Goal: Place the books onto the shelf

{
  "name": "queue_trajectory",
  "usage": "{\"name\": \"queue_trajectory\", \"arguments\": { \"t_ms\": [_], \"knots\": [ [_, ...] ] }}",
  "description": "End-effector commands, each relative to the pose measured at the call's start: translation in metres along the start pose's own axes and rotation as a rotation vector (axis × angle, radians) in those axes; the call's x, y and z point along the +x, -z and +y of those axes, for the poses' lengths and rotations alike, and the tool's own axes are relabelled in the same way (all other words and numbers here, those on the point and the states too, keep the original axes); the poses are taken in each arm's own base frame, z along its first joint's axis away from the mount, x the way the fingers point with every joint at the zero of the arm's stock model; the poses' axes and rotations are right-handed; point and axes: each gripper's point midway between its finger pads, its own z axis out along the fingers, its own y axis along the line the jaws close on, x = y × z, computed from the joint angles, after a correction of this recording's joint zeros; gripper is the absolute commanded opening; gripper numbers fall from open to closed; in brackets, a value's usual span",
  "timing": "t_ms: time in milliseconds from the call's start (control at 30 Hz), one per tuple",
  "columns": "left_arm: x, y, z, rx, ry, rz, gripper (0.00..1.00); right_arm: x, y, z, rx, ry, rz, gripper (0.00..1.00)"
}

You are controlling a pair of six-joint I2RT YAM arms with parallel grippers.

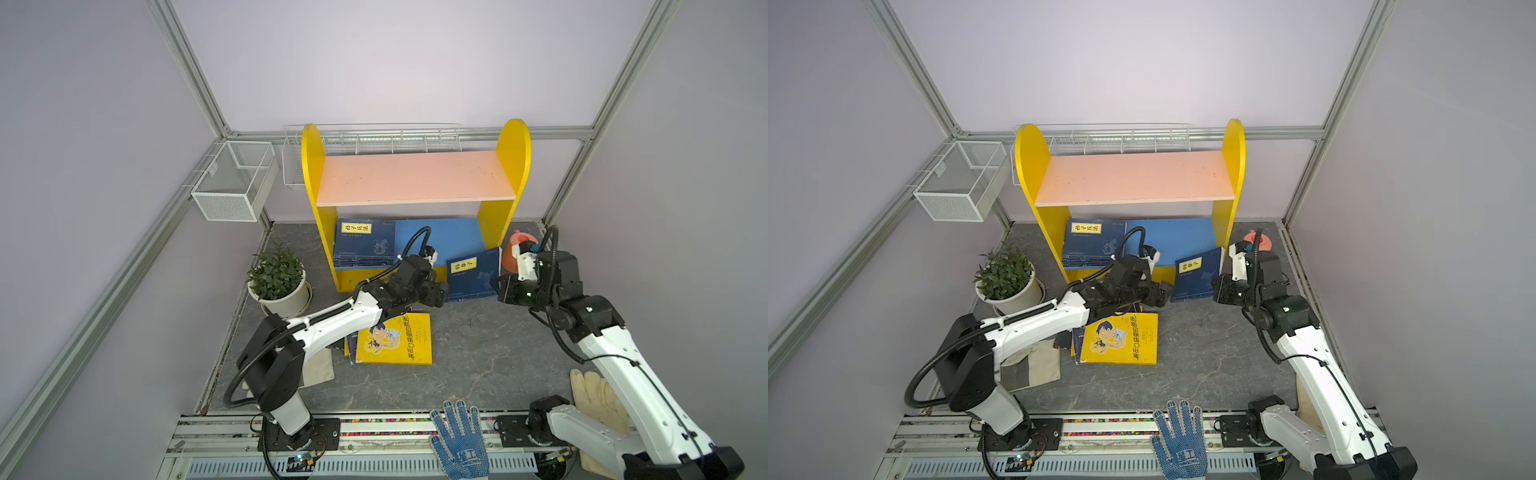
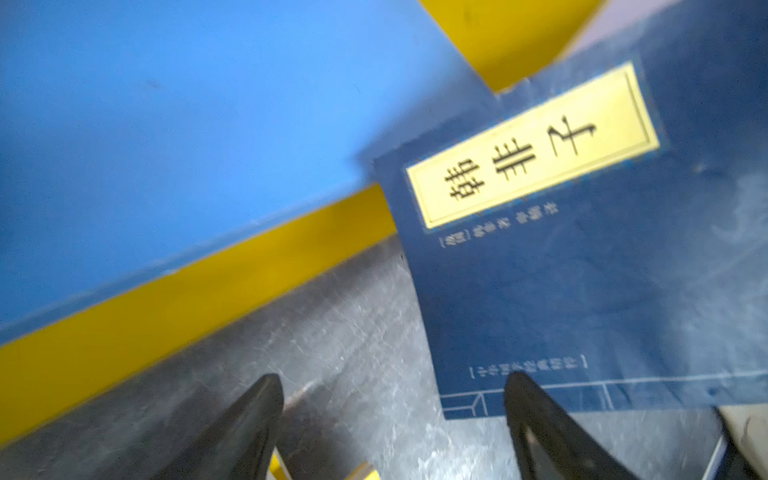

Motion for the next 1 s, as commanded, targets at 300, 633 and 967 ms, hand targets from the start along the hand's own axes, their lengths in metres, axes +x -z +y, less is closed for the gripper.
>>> {"name": "queue_trajectory", "arguments": {
  "t_ms": [300, 633, 967],
  "knots": [
    [0.001, 0.158, 0.159, -0.757, 0.373, -0.435, 0.84, -0.051, -0.006, 0.107, -0.358, -0.007, -0.225, 0.06],
    [0.08, 0.197, 0.235, -0.942, 0.731, -0.38, 0.84, -0.059, -0.072, 0.165, -0.498, -0.121, -0.192, 0.06],
    [0.089, 0.213, 0.24, -0.94, 0.754, -0.421, 0.83, -0.062, -0.127, 0.197, -0.594, -0.169, -0.121, 0.06]
  ]
}}
